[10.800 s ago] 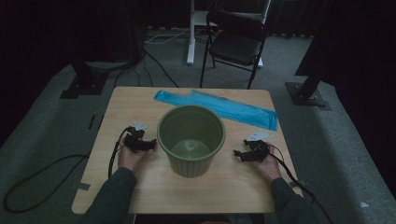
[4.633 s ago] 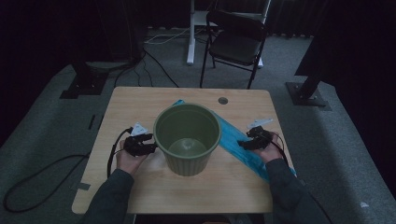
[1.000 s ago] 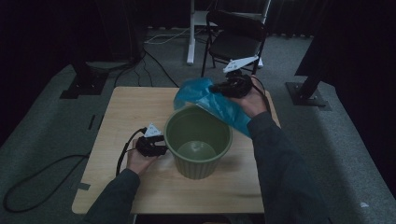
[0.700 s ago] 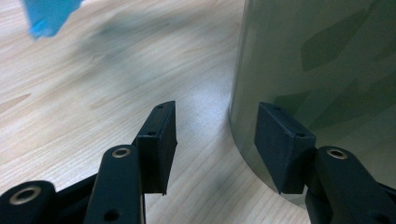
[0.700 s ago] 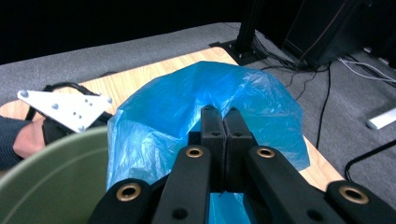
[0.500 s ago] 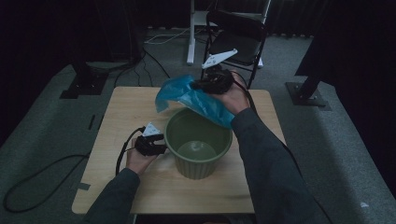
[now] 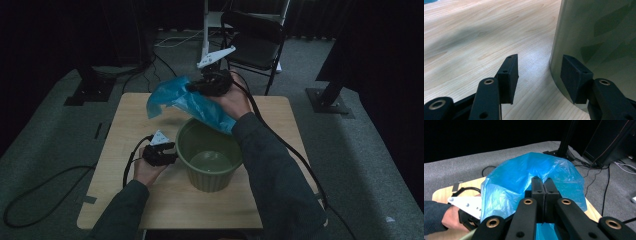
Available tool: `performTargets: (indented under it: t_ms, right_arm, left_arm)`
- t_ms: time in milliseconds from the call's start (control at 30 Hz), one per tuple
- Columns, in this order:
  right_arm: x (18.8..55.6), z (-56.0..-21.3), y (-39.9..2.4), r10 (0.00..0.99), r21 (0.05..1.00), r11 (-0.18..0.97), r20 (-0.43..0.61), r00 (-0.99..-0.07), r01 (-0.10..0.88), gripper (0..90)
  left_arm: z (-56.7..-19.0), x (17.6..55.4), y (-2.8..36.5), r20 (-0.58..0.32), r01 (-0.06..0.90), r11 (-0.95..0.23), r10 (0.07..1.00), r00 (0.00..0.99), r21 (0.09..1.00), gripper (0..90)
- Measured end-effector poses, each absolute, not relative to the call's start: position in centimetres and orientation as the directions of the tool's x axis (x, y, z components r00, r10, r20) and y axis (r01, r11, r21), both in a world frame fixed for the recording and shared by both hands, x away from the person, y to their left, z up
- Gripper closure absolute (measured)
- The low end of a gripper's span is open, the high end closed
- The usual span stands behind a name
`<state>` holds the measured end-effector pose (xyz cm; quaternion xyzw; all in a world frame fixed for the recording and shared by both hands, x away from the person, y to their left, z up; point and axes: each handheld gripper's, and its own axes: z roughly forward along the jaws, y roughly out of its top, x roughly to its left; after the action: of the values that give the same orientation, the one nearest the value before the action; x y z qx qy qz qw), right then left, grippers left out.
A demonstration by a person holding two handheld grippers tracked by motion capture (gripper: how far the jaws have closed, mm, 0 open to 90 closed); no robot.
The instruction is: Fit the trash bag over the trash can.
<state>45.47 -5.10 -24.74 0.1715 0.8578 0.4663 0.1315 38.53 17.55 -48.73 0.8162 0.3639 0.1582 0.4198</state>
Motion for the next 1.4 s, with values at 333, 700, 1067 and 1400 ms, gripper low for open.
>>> performTargets:
  t_ms: [333,700,1067,1400]
  right_arm:
    - [45.4,-24.0,-2.7,0.403,0.853,0.497,-0.064,-0.913,0.159,89.7]
    - [45.6,-23.8,-1.4,0.408,0.866,0.47,-0.039,-0.912,0.173,89.8]
    - [45.9,-24.3,-0.3,0.42,0.873,0.441,0.006,-0.907,0.21,89.7]
    - [45.5,-25.6,-0.2,0.438,0.845,0.489,-0.023,-0.899,0.216,89.7]
  left_arm:
    - [-48.6,38.5,17.9,-0.041,0.456,-0.383,0.728,0.684,0.803,48.3]
    - [-48.5,38.4,18.0,-0.042,0.454,-0.376,0.731,0.681,0.808,48.1]
    - [-48.4,38.6,18.1,-0.042,0.454,-0.376,0.733,0.679,0.808,48.0]
    - [-48.2,38.5,18.5,-0.046,0.454,-0.357,0.742,0.668,0.817,48.0]
